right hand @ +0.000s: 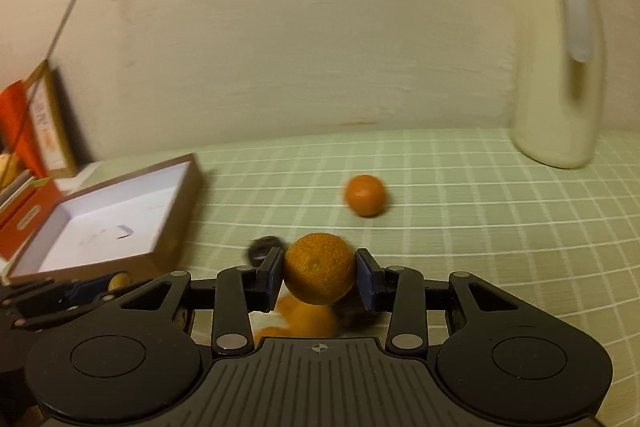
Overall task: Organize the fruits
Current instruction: 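Carry the tan fruit and tangerine in both tools over the white box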
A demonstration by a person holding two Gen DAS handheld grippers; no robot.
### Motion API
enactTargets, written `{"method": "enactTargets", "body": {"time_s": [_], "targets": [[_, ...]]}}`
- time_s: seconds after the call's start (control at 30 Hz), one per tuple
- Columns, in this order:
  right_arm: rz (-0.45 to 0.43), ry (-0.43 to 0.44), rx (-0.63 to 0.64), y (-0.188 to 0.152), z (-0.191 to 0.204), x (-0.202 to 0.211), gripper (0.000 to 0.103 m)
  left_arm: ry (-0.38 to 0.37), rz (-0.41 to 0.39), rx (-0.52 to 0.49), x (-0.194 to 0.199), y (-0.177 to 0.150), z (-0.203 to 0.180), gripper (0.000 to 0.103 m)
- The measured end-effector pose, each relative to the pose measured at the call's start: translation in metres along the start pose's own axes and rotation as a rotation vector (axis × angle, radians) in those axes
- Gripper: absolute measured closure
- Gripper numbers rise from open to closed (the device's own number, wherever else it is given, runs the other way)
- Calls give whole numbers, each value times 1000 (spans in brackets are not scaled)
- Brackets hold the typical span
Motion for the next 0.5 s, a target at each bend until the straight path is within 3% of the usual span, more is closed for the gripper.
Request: {"method": "enactTargets", "body": {"time_s": [0.23, 0.5], "targets": [[0, 120, 55, -2, 57, 9, 64, 44, -28, 18, 24, 9, 27, 88], [-41, 191, 78, 4, 97, 35, 64, 88, -92, 10, 62, 26, 54, 88]]}}
Point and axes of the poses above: each gripper's, at about its wrist camera, not at the fingertips, and x roughly against the way its jaws point, z to its left, y to its top, the point moved 9 cm from there along -x, roughly the way its jaws point, and after that the axes turned 12 degrees about -z, right-handed, at the moved point
